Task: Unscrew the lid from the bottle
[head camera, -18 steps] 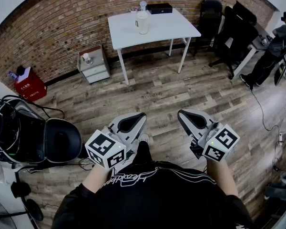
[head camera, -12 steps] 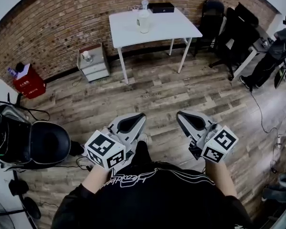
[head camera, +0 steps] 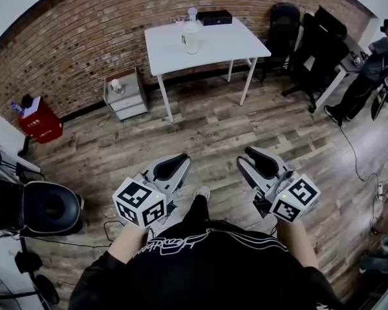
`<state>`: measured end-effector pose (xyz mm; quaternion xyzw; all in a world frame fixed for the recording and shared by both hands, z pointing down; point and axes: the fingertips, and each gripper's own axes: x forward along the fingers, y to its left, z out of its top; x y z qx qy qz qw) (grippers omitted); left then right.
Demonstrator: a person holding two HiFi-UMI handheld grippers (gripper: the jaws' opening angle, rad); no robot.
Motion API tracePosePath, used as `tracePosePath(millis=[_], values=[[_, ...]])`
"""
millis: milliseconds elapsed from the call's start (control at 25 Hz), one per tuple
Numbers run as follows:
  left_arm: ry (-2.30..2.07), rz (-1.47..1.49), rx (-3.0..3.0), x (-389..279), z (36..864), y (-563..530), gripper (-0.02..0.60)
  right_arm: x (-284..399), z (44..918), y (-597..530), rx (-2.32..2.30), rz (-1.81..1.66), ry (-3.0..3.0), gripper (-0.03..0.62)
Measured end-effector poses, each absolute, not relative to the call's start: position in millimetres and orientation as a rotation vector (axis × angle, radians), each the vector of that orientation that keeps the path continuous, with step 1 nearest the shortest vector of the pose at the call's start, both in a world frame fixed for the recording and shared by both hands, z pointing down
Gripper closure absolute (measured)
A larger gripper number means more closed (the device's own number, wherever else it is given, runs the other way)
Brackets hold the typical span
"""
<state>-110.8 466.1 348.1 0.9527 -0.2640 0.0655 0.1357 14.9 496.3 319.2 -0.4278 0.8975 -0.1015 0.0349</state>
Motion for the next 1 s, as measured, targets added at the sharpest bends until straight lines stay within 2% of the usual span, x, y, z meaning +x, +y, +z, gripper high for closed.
tracePosePath(millis=[40,80,120,160,280,400,760,1000], values=[[-0.777,0.177,2.758,-112.5,348.6,460.0,0.540,16.7,318.8,491.2,-1.323,-0.314,2.745,0.459],[-0.781,0.160,2.756,-113.8,349.2,453.7,0.503,18.0,318.5,485.7,-1.329,-0.318,2.734,0.425],[-0.778,0.143,2.749,-114.6,350.5,447.1,0.409,18.9,318.5,479.8,-1.336,-0.322,2.726,0.393],[-0.773,0.133,2.735,-115.0,352.7,440.2,0.345,19.7,319.0,473.3,-1.343,-0.327,2.723,0.363],[-0.780,0.128,2.688,-115.0,361.6,415.6,0.282,23.4,323.5,449.3,-1.355,-0.358,2.721,0.325],[-0.803,0.138,2.673,-115.4,368.4,384.7,0.255,29.2,329.8,417.2,-1.363,-0.408,2.706,0.307],[-0.809,0.175,2.613,-118.7,391.4,251.1,0.233,35.6,349.1,279.8,-1.406,-0.489,2.702,0.253],[-0.769,0.240,2.620,-111.1,407.4,148.4,0.224,39.7,362.2,179.9,-1.444,-0.579,2.716,0.245]])
